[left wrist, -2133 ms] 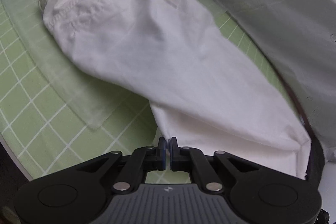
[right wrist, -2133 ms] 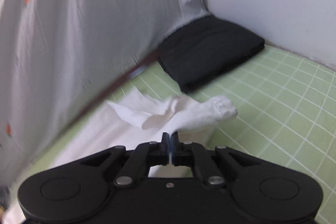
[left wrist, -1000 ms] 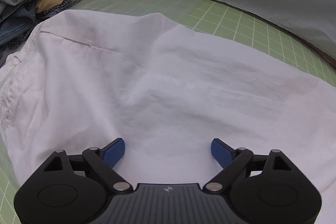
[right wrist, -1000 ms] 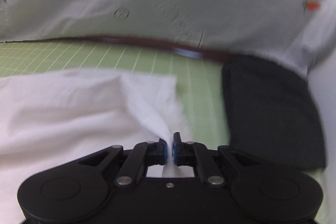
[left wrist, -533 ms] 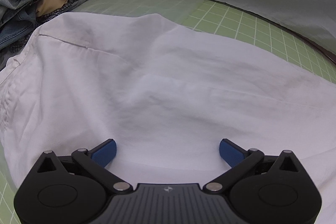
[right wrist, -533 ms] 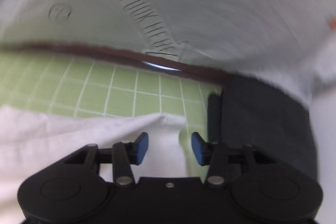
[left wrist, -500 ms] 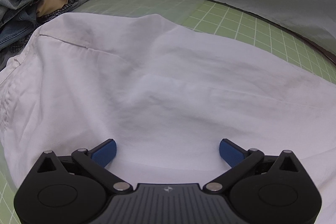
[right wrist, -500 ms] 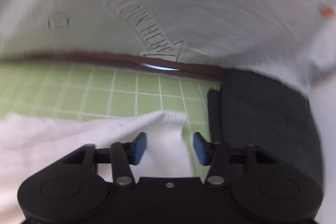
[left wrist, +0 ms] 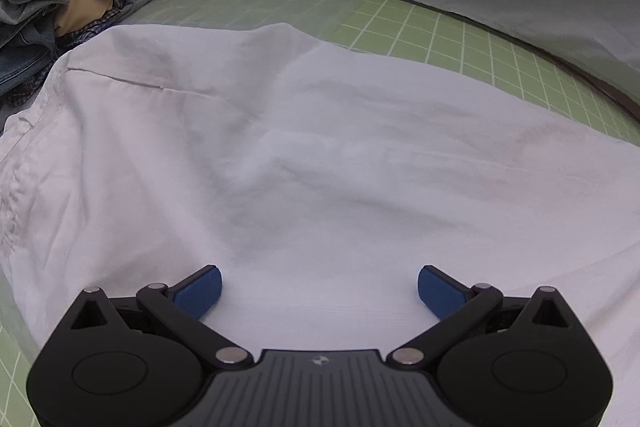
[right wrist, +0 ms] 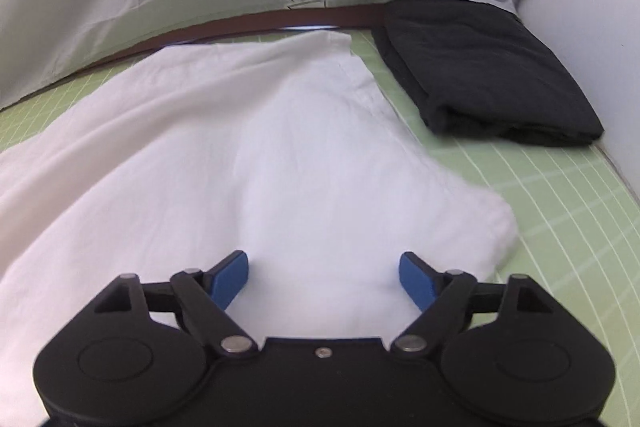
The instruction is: Fold clothes
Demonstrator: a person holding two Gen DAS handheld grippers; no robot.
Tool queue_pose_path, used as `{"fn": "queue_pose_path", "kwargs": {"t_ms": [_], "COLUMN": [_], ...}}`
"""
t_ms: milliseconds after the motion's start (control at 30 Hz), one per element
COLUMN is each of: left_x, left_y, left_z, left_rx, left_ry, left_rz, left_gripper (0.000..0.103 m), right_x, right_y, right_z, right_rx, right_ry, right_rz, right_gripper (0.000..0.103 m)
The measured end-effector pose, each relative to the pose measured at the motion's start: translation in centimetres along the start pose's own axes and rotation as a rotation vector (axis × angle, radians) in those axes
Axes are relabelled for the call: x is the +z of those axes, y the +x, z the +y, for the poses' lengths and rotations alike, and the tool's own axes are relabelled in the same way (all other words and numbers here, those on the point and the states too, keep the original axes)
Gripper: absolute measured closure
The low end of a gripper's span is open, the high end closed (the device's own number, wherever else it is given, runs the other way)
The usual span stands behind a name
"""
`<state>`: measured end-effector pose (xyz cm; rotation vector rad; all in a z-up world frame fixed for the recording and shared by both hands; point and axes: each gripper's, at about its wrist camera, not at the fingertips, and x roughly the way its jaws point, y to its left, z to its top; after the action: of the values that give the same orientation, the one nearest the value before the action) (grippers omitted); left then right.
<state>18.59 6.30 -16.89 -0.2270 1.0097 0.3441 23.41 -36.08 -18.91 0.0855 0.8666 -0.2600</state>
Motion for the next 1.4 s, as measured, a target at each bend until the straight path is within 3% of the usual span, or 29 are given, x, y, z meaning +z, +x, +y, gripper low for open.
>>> {"fn": "queue_pose_path", "kwargs": {"t_ms": [200,333,533,633,700,867,967,1167,1400], "left_x": [-0.5,-1.1,-0.8,0.4,1.5,4.9,7.1,11.6,16.4], "left_y": [-3.9,-6.6,-7.0,-6.8,-6.7,-4.7,-2.9,0.9,6.0], "left_z": [3.5,7.6,15.7,19.2,21.4,26.2,28.3,30.6,31.6], "left_rx": [-0.005,0.052,0.072,0.062,0.046,-0.052,-0.093,-0.206,-0.295], "left_ry": [-0.042,-0.065,-0.168,-0.172,-0.167,-0.142,-0.128,-0.090,-0.047], "left_rz": [-0.071,-0.133,-0.123,-0.137,-0.165,-0.176,-0.163,-0.141,-0.102], "left_gripper": [0.000,0.000,0.000,0.001,0.003,0.026,0.035,0.035,0.031], "right_x": [-1.9,-3.4,-4.9,-6.4,-7.4,-9.7,-11.2,-12.9,-12.6], "right_y": [-1.2,-2.2,-4.0,-5.2,-6.0,-8.2,-9.4,-10.8,-10.8], "right_z": [-0.9,-0.6,1.1,2.8,4.2,9.3,13.2,19.8,21.3], "right_rx": [0.015,0.004,-0.038,-0.087,-0.117,-0.125,-0.134,-0.177,-0.236], "right_ry": [0.064,0.101,0.147,0.190,0.208,0.209,0.221,0.257,0.326], "right_rz": [0.037,0.024,0.047,0.047,0.059,0.056,0.043,0.000,0.009], "right_gripper": [0.008,0.004,0.003,0.003,0.002,0.000,0.000,0.000,0.000]}}
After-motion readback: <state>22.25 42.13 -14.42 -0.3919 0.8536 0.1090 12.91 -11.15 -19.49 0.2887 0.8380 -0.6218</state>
